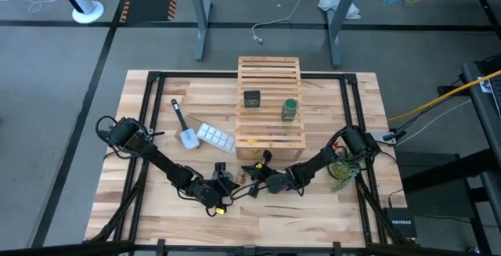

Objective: Shelf spices
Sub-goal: Put the brown seasoning bottle on the shelf

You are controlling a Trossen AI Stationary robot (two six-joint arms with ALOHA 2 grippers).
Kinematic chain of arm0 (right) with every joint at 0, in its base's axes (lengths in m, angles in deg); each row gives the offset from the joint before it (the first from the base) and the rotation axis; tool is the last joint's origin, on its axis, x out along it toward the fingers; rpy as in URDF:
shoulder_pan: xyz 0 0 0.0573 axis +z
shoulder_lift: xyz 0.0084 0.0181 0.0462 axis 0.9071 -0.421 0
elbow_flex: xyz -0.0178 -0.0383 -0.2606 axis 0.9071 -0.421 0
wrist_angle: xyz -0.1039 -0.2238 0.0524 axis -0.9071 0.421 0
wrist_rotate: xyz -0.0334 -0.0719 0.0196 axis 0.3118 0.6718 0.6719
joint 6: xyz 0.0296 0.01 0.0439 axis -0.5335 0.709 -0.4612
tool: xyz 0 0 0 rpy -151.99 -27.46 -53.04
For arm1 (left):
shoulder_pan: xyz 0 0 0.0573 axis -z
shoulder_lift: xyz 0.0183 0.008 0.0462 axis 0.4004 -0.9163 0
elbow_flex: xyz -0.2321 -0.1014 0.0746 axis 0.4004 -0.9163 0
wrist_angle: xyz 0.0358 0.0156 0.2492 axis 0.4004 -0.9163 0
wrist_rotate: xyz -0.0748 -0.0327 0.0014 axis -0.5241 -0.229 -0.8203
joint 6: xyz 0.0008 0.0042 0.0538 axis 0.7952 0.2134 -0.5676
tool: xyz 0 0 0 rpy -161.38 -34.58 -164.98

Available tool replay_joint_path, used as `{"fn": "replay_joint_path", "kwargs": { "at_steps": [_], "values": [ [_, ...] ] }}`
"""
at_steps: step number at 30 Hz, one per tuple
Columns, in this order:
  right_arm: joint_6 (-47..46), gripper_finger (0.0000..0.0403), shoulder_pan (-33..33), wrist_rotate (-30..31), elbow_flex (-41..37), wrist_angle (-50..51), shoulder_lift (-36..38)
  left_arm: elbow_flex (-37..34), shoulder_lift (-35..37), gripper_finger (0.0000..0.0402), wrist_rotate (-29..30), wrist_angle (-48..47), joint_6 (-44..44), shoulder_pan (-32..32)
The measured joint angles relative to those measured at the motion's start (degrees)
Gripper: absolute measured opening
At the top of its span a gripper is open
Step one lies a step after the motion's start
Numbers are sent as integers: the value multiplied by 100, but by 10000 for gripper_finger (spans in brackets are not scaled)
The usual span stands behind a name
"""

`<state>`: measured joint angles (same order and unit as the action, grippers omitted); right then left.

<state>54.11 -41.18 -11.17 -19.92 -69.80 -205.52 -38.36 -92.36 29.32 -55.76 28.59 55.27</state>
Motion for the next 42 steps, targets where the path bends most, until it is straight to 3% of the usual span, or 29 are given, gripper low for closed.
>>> {"fn": "replay_joint_path", "kwargs": {
  "at_steps": [17,21,23,35,42],
  "values": [
    [-134,7,208,-214,305,-231,22,-5,-5,0,-113,-87,37,-7],
    [-121,7,294,-1068,409,-158,19,8,11,0,370,30,44,-106],
    [-115,7,273,-1198,503,-142,13,-2,0,0,265,-29,109,-142],
    [383,7,589,44,603,36,15,-2,0,0,29,-287,246,-95],
    [835,7,1054,1625,592,810,324,-2,0,0,133,-339,300,-94]
  ]
}}
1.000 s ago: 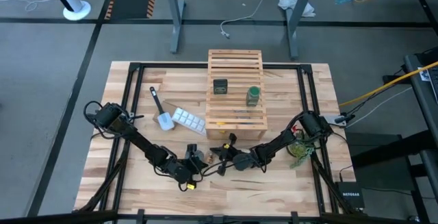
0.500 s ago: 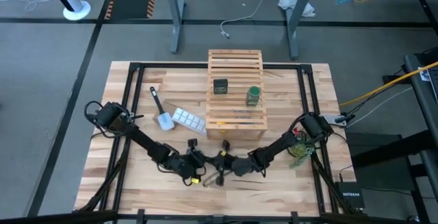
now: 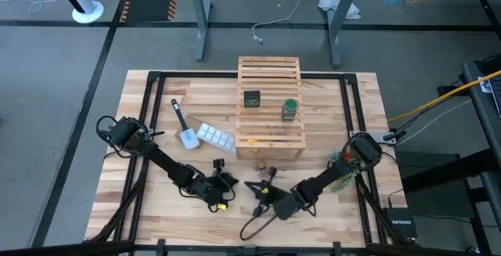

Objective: Shelf spices
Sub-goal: Put the brown seasoning bottle on the shelf

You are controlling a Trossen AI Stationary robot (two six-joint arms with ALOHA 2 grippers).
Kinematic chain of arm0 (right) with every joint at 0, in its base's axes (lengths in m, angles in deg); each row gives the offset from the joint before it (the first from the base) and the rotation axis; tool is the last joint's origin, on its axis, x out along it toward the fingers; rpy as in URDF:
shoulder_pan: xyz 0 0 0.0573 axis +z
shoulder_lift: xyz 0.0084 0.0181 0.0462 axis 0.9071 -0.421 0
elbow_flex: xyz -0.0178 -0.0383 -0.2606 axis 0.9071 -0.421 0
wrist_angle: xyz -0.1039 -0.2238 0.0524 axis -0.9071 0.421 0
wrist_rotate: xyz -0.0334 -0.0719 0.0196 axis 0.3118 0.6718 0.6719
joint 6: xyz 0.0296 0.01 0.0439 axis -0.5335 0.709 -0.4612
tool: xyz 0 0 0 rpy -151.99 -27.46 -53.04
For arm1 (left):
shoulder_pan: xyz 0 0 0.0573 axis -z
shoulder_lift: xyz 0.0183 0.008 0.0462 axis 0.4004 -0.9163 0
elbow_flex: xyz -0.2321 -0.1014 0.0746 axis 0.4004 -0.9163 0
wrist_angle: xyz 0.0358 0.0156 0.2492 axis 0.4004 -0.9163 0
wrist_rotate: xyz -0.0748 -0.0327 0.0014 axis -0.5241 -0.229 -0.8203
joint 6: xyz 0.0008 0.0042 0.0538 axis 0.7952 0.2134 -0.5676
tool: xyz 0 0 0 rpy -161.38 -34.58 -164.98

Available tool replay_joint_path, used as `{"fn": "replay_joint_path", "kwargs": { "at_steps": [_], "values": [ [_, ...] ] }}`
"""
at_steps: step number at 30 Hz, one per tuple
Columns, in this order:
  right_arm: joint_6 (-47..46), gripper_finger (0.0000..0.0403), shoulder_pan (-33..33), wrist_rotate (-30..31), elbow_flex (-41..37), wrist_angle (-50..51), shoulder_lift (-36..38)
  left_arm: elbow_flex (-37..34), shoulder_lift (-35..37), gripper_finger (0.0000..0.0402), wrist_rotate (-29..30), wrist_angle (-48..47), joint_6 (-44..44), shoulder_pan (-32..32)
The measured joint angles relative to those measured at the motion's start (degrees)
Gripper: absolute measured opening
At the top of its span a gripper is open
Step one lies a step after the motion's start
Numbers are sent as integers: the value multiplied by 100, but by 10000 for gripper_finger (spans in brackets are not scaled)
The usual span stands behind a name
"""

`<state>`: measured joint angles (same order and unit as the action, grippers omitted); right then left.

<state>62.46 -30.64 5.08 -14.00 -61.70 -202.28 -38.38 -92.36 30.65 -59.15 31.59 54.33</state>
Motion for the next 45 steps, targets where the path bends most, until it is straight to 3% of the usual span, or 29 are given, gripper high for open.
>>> {"fn": "replay_joint_path", "kwargs": {
  "at_steps": [7,15,19,37,45],
  "values": [
    [-638,7,428,1377,2,1795,518,0,0,0,46,42,-35,-80],
    [-3272,7,499,1653,-11,4299,524,0,0,0,46,114,-53,-171],
    [-4036,7,374,1719,-12,5078,524,0,0,0,44,232,-178,-179],
    [-4133,7,-44,1330,-770,3818,518,0,0,0,42,299,-240,-245],
    [-3600,7,-199,1284,-776,3276,515,0,0,0,40,440,-366,-245]
  ]
}}
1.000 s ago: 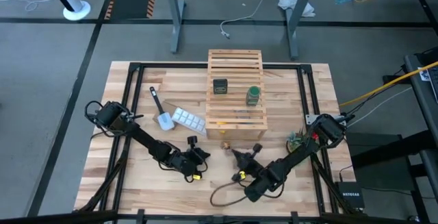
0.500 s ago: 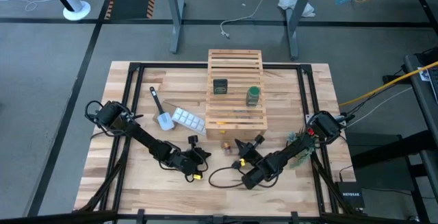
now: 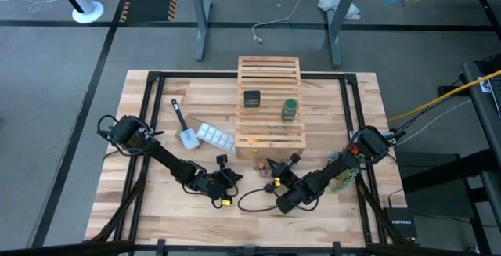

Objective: Shelf spices
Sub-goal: Put the brown seasoning bottle on the shelf

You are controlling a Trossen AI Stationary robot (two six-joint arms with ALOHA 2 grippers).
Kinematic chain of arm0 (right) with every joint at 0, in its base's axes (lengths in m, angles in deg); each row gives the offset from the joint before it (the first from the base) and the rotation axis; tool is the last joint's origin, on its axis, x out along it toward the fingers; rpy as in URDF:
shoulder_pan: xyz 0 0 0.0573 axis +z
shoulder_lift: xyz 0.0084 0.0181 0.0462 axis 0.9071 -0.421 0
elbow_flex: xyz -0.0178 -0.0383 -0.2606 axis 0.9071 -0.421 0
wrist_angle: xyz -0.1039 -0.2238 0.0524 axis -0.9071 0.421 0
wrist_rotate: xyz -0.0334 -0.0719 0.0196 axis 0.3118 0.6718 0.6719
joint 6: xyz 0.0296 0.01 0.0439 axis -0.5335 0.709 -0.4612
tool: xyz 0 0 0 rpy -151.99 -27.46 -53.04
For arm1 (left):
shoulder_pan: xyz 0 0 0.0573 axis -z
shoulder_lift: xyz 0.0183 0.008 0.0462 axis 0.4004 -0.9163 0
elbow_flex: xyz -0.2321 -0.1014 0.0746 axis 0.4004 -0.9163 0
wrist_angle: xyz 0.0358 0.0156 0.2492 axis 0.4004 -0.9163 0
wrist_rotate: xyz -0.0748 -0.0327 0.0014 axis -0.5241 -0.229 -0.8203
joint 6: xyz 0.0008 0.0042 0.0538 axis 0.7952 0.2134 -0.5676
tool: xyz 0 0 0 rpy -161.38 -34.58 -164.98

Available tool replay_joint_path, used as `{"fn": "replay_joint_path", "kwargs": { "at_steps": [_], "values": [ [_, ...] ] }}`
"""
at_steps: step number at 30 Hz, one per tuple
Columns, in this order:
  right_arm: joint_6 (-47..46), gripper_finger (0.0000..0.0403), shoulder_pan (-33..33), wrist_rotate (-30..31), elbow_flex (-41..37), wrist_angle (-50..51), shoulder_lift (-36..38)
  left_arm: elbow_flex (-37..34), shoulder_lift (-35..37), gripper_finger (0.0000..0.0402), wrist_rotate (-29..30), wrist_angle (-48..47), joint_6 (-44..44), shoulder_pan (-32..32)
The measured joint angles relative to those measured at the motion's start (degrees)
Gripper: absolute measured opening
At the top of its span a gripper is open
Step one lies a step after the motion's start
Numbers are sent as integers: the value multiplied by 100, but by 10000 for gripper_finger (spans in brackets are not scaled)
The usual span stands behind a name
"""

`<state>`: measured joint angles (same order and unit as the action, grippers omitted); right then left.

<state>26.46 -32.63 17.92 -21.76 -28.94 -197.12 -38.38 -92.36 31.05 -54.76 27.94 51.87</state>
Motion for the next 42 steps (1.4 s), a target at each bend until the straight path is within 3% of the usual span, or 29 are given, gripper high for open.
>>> {"fn": "replay_joint_path", "kwargs": {
  "at_steps": [10,19,27,32,42],
  "values": [
    [659,7,-184,-649,0,-911,-291,0,0,0,0,-5,-7,0],
    [710,7,-170,-1006,2,-1446,-515,0,0,0,2,-22,-9,13],
    [1292,7,-87,-1161,2,-2161,-522,0,0,0,183,-180,-109,13],
    [1292,7,-84,-1165,2,-2176,-524,0,0,0,492,-190,-160,1],
    [1307,7,232,-1047,2,-2177,-522,0,-2,0,427,-103,-211,-223]
  ]
}}
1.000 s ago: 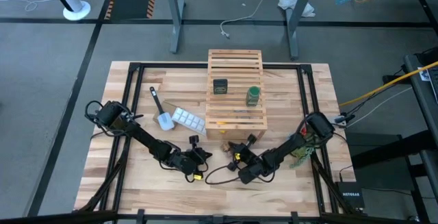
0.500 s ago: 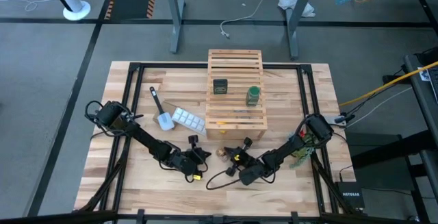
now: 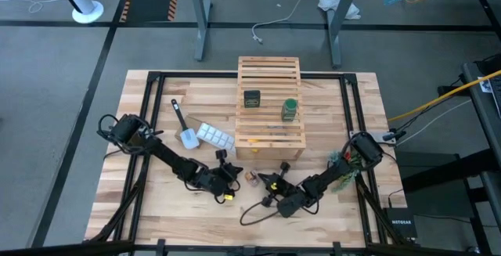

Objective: Shelf spices
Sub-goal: Put the brown seasoning bottle on the shelf

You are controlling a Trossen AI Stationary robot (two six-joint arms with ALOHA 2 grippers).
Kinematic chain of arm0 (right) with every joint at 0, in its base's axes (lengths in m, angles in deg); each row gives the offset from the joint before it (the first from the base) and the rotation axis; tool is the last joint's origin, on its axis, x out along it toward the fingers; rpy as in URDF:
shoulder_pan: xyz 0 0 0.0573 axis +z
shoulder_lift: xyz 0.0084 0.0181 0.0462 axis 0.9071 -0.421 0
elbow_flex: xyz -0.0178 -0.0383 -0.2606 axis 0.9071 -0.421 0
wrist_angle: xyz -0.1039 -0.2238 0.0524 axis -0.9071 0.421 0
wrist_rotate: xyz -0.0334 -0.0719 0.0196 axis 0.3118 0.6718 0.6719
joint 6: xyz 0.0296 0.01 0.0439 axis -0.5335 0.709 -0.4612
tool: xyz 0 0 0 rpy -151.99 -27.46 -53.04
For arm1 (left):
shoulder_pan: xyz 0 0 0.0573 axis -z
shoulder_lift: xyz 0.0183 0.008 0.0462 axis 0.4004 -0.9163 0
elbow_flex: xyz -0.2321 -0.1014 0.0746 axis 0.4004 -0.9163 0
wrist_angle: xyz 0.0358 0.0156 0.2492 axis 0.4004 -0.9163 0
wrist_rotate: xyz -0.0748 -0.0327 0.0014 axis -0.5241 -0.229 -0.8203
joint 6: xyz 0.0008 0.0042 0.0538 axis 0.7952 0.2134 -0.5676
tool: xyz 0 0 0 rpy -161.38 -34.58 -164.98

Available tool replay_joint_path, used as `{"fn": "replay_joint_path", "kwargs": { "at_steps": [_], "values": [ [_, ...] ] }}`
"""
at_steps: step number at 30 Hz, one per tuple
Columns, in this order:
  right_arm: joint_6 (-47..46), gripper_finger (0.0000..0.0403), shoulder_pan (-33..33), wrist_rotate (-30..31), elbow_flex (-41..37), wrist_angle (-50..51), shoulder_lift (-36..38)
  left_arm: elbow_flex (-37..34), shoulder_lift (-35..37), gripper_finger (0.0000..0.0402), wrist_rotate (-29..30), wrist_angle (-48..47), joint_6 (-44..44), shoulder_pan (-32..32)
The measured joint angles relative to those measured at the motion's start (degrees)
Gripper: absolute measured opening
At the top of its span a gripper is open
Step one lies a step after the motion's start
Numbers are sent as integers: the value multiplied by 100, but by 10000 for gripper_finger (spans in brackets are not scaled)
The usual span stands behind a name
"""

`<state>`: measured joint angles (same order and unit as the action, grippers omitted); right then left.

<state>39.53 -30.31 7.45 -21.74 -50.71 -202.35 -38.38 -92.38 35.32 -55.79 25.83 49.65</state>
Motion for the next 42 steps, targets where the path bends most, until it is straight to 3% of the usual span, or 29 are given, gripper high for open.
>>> {"fn": "replay_joint_path", "kwargs": {
  "at_steps": [25,35,42],
  "values": [
    [78,7,120,-212,11,-477,2,0,-4,0,-581,603,-206,-33],
    [128,7,69,670,11,63,2,0,-4,0,-641,540,-53,241],
    [125,7,-298,282,11,188,7,0,-4,0,-641,522,-1,480]
  ]
}}
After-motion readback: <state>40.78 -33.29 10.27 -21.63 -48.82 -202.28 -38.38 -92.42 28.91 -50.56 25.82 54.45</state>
